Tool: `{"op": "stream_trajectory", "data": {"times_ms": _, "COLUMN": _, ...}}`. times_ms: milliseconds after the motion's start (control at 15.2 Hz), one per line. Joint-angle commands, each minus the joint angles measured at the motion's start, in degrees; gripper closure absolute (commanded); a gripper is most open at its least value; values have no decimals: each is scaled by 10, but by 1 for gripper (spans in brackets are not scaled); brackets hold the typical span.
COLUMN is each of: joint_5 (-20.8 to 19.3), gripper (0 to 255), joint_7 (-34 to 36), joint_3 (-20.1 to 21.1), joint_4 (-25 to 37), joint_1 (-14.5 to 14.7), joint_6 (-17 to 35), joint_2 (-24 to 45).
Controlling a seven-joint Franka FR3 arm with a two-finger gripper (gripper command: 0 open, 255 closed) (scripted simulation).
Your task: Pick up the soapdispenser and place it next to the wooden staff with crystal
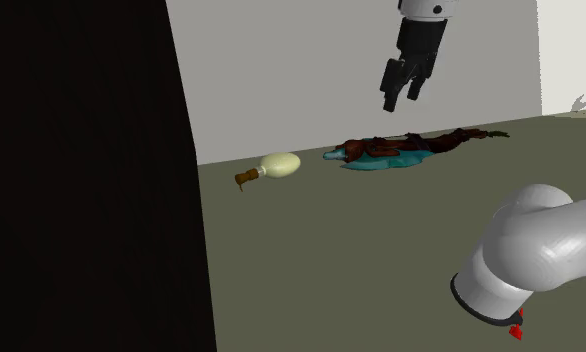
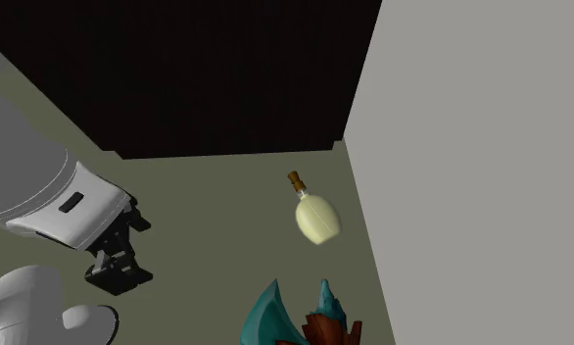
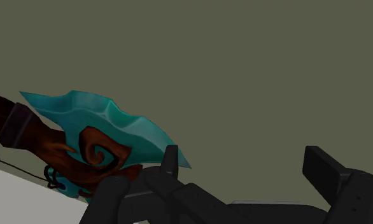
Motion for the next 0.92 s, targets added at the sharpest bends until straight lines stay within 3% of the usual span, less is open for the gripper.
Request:
{"op": "stream_trajectory", "data": {"times_ms": 0, "joint_5": 0, "gripper": 0, "joint_7": 0, "joint_3": 0, "joint_4": 0, "joint_1": 0, "joint_6": 0, "joint_2": 0}}
{"op": "stream_trajectory", "data": {"times_ms": 396, "joint_5": 50, "gripper": 0, "joint_7": 152, "joint_3": 65, "joint_4": -11, "joint_1": -23, "joint_6": 70, "joint_2": 76}}
{"op": "stream_trajectory", "data": {"times_ms": 858, "joint_5": 84, "gripper": 0, "joint_7": 322, "joint_3": 132, "joint_4": 19, "joint_1": -53, "joint_6": 153, "joint_2": 201}}
